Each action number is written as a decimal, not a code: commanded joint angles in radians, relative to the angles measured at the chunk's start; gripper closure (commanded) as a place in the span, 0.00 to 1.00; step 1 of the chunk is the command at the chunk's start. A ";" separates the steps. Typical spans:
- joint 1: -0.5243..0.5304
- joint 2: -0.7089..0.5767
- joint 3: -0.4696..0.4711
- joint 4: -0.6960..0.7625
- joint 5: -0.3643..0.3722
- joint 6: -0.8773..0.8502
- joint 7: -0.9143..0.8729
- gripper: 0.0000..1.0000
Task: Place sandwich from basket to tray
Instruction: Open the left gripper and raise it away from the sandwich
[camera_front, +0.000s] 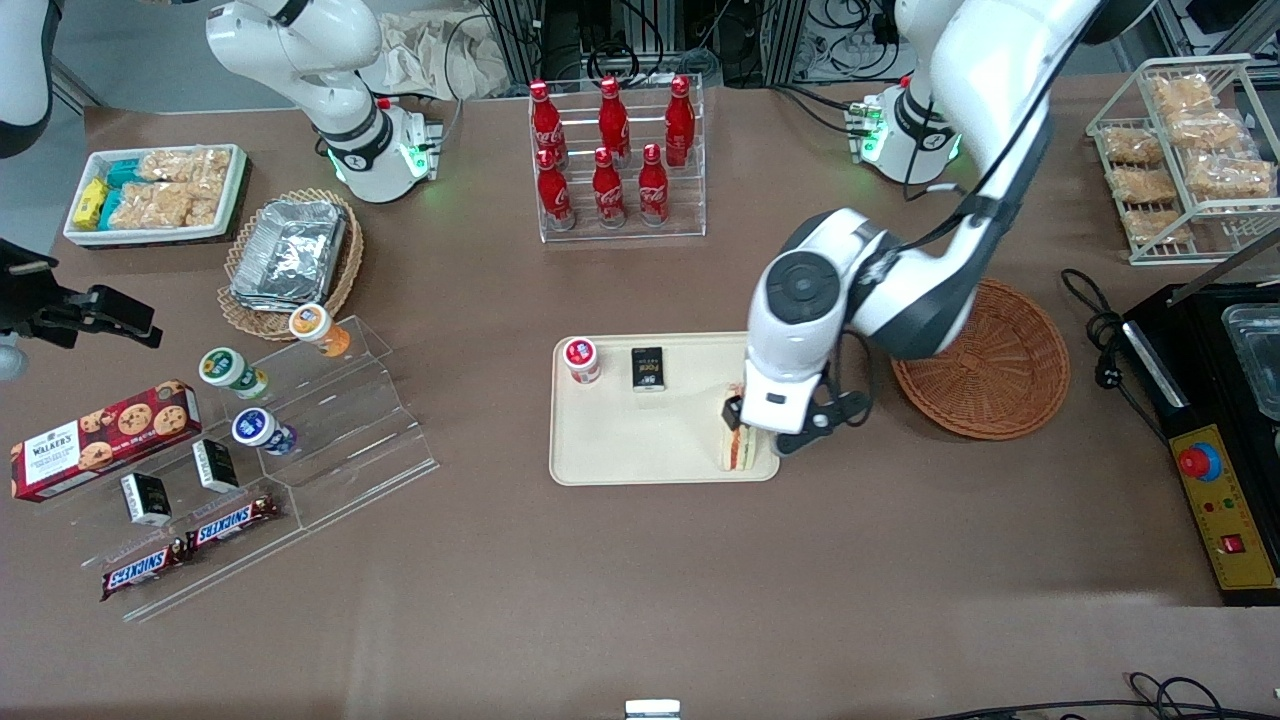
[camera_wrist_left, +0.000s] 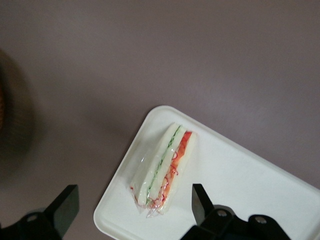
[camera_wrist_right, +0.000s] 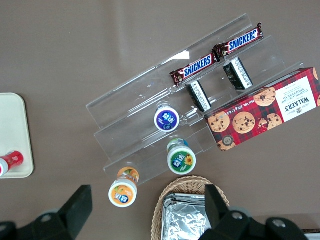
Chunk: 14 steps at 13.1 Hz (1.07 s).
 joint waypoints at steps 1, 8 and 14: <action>0.030 -0.158 0.029 -0.019 -0.081 -0.080 0.025 0.00; 0.016 -0.454 0.339 -0.054 -0.354 -0.324 0.543 0.00; 0.016 -0.656 0.528 -0.196 -0.338 -0.393 1.020 0.00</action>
